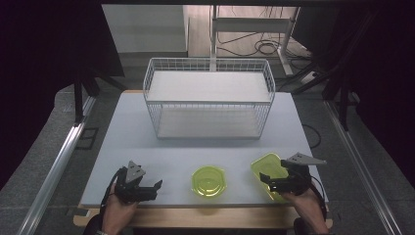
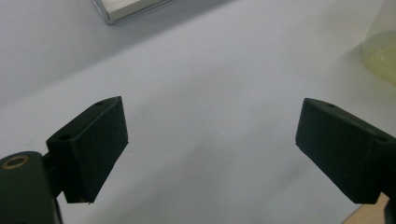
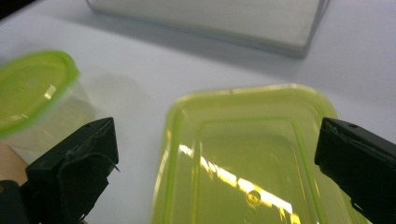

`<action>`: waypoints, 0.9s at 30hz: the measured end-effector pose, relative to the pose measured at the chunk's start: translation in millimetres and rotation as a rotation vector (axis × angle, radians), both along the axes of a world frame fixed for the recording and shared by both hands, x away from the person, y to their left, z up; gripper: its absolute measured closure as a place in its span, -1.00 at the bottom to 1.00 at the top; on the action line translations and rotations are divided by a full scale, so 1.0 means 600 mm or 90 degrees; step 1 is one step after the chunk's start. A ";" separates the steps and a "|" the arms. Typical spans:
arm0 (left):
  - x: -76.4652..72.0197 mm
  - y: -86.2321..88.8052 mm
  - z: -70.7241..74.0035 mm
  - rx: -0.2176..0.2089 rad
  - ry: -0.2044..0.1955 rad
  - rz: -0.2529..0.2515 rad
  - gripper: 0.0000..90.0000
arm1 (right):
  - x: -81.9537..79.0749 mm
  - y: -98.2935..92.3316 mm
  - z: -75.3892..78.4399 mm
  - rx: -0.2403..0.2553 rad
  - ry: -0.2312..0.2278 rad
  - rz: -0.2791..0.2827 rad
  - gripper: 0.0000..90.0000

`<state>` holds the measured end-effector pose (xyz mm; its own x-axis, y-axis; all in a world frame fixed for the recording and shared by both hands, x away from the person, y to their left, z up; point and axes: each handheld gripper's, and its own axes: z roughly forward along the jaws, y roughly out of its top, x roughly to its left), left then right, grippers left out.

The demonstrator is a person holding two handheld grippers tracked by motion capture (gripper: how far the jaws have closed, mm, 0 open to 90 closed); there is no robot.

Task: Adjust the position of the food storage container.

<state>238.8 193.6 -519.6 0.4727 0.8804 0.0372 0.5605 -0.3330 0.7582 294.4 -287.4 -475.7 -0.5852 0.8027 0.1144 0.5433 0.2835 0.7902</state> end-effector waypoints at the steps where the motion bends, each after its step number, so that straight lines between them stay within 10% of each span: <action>1: 0.000 0.000 0.000 0.000 0.000 0.000 -0.80 | 0.000 0.001 -0.003 -0.010 0.000 0.003 -1.00; 4: 0.003 0.004 0.001 -0.034 0.033 -0.004 -0.79 | -0.003 0.007 -0.007 -0.030 0.004 0.002 -1.00; 10: 0.006 -0.010 -0.002 -0.019 0.068 -0.011 -0.86 | -0.005 0.014 -0.010 -0.050 0.003 -0.012 -0.94; 17: 0.005 -0.019 0.005 -0.048 0.070 -0.025 -0.91 | -0.005 0.010 -0.009 -0.040 -0.002 -0.025 -0.87; 27: -0.007 -0.059 0.037 -0.081 0.047 -0.144 -0.04 | -0.007 0.016 -0.012 -0.046 -0.004 -0.014 -0.77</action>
